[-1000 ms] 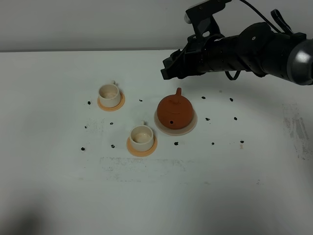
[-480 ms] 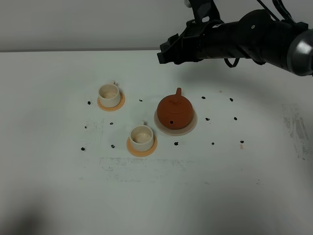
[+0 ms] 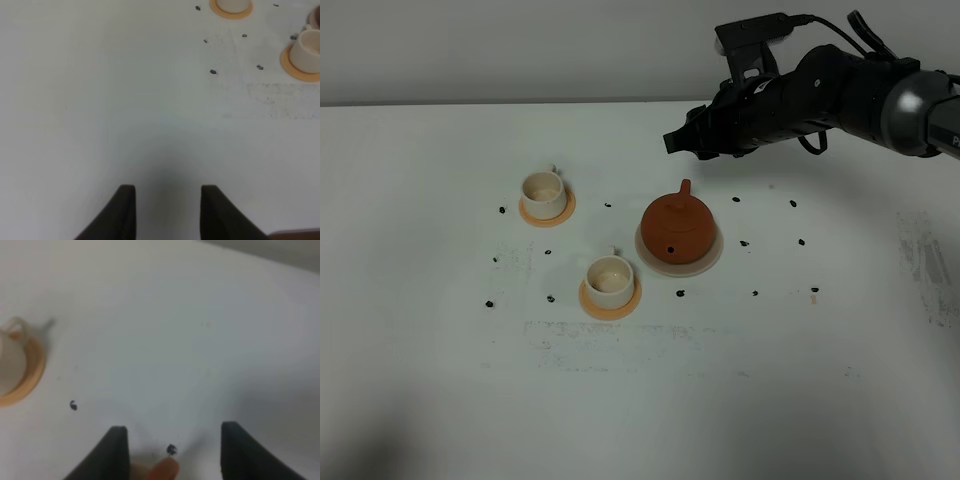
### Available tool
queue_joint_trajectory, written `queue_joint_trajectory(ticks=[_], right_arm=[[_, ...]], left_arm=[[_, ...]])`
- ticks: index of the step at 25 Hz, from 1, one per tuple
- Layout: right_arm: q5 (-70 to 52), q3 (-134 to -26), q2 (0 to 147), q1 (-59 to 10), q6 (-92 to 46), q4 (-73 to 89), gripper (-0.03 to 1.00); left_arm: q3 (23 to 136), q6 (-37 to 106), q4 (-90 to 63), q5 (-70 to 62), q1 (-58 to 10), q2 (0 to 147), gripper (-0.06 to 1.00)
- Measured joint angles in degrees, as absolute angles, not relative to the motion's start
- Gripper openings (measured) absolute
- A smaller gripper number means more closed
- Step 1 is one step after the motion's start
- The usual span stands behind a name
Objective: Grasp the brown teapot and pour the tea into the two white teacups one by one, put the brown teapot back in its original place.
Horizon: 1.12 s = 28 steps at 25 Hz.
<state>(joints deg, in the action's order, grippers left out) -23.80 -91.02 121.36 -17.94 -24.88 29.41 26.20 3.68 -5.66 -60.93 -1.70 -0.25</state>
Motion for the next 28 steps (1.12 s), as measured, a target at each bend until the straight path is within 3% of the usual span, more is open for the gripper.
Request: queue_joint_trajectory(ticks=[11,28], right_arm=[[-38.05,-104.81,127.72,-20.05,-7.57,15.83,0.41],[-39.30,-105.82,130.28,-20.27,-3.31,13.47,0.41]], left_arm=[[26.20,3.52,-5.66,-60.98,-1.70,-0.25,0.30],[26.20,3.52,-5.66,-60.98,-1.70,-0.25,0.30]])
